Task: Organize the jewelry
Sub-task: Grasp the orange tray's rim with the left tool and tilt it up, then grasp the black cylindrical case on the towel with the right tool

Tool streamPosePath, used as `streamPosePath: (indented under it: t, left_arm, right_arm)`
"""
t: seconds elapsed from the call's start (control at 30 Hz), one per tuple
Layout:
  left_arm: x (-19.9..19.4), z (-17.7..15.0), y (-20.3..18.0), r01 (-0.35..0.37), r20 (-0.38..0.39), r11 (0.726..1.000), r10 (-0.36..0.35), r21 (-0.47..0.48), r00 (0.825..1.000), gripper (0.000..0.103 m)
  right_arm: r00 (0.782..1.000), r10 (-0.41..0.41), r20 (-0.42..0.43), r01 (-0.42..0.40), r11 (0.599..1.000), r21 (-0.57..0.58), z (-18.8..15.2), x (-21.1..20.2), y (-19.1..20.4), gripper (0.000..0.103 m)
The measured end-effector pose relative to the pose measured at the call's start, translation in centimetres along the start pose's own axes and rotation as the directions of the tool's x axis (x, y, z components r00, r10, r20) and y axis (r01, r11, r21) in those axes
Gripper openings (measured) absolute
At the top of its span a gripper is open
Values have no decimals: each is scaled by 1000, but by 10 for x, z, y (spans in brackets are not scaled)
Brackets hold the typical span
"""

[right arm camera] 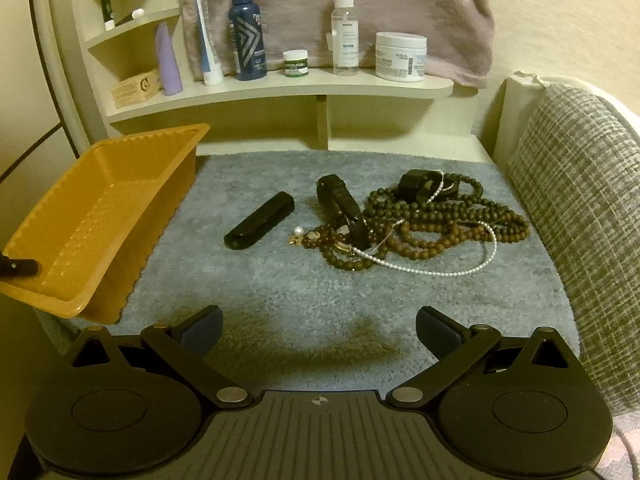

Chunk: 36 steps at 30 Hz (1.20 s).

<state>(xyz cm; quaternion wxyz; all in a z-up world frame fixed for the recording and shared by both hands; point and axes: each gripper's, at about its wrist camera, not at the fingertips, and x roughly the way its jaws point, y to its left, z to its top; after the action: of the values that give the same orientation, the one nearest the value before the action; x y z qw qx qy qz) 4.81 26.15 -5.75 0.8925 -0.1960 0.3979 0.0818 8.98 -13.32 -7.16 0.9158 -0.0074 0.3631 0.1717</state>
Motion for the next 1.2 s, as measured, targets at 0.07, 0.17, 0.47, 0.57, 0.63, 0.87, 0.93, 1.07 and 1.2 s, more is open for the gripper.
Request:
streamPosePath:
  t: [0.07,0.17,0.47,0.57,0.63,0.87,0.93,1.07,1.2]
  left_arm:
    - [-1,0,-1,-3,0,1000,3,2,1000,13]
    - [-2,2,-5,-5,-8,1000,5,22,1000,12]
    - [2,4,-9,-5,-56,999,8,45,998,12]
    - [5,7,-9,-11,-76,999,13,33,997,12]
    - [5,7,-13,-23,-76,998,27,55,997,12]
    - [7,8,-26,-45,-83,993,55,110,995,11]
    - [2,9,-34,-75,-60,986,85,151,995,11]
    - [-9,14,-53,-140,-7,959,146,248,989,10]
    - [-17,18,-74,-196,36,926,195,323,980,2]
  right_arm:
    - [1000,1,4,-1,1000,0,0,-1,0,102]
    - [1000,0,7,0,1000,5,-1,-2,-1,102]
    - [1000,3,20,-3,1000,28,-3,-5,-4,102]
    - [1000,6,24,-7,999,37,-4,-6,-7,102]
    - [1000,7,28,-8,999,43,-5,-7,-8,102]
    - [999,5,43,-8,997,74,-5,-10,-16,102]
    - [999,7,49,-11,997,80,-5,-10,-18,102]
    - [998,24,58,-29,996,87,-5,-7,-19,102]
    - [994,65,86,-71,995,75,-2,-2,-16,102]
